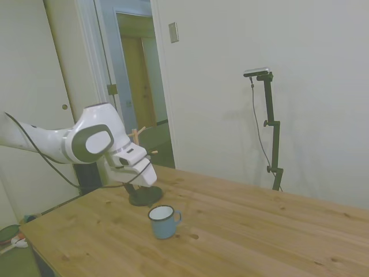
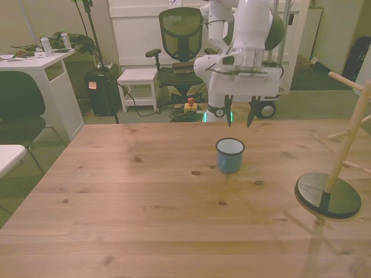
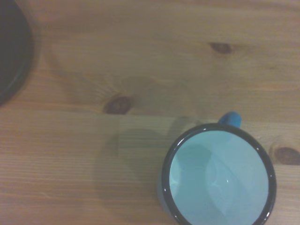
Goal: Unload the mug
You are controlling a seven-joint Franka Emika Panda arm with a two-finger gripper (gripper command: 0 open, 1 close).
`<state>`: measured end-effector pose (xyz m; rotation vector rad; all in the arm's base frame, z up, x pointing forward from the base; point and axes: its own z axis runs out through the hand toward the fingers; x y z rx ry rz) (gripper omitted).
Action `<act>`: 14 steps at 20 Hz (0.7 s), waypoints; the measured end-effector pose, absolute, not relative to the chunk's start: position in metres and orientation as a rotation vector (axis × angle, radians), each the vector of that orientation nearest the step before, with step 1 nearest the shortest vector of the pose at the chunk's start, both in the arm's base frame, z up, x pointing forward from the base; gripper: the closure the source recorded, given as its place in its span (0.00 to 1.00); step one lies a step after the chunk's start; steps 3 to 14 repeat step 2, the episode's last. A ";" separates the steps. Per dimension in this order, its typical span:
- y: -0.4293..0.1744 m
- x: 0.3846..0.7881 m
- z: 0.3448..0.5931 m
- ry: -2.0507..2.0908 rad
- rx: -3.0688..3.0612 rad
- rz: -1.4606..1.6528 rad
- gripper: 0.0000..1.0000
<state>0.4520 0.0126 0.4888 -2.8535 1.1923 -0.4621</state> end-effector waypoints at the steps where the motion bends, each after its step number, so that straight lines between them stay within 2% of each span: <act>1: 0.019 0.450 0.497 1.186 -2.848 -0.483 0.00; 14: 0.027 0.451 0.501 1.173 -2.847 -0.497 0.00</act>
